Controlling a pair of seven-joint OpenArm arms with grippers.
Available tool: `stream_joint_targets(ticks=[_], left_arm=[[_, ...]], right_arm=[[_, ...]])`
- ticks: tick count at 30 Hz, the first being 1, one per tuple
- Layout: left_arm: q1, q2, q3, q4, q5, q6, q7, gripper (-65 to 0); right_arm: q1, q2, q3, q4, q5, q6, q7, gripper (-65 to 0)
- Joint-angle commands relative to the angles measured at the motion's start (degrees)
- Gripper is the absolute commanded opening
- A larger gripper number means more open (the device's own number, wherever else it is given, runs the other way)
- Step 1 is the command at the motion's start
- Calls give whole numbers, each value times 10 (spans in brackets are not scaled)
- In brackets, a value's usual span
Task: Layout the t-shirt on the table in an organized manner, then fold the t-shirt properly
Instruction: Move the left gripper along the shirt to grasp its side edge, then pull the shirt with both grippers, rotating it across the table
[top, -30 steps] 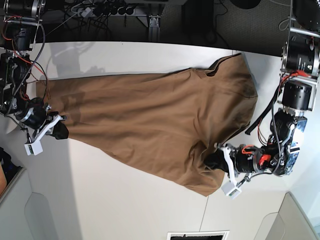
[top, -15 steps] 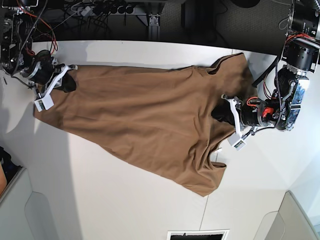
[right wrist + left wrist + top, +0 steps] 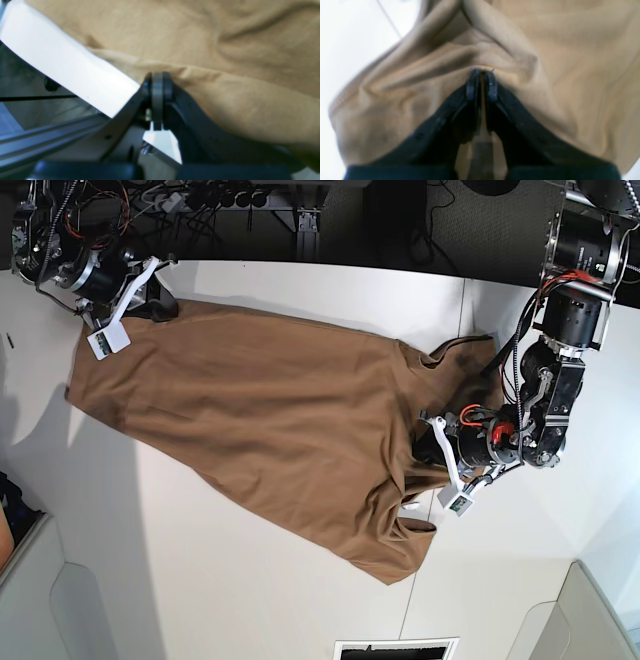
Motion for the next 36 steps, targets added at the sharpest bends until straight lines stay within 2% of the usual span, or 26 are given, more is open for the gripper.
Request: stream_joint_targets(ticks=[1, 7, 11, 15, 17, 20, 23, 30, 36], left_arm=[[-17, 6, 0, -17, 21, 9, 17, -578], [-82, 60, 0, -118, 24, 9, 15, -578], [-125, 97, 0, -163, 37, 9, 14, -578], [-150, 110, 0, -170, 32, 9, 23, -578], [-163, 104, 0, -167, 4, 3, 49, -578], [-170, 80, 0, -130, -98, -50, 100, -578], [-161, 41, 0, -66, -185, -55, 153, -578], [-82, -46, 0, 118, -216, -55, 156, -578], [23, -59, 0, 227, -229, -55, 156, -578]], right_arm=[[-3, 5, 4, 10, 13, 3, 7, -650], [-17, -10, 2, 10, 41, 16, 7, -650], [-17, -36, 2, 10, 44, 16, 7, -650], [0, -50, 2, 10, 41, 17, 20, -650], [25, -49, 4, 10, 21, 15, 25, -650], [67, -46, 10, 10, 1, 15, 32, -650], [108, -47, 10, 7, -29, 10, 54, -650], [244, -47, 10, -82, -52, 10, 61, -650], [345, -48, -37, -246, -75, 10, 75, -650]])
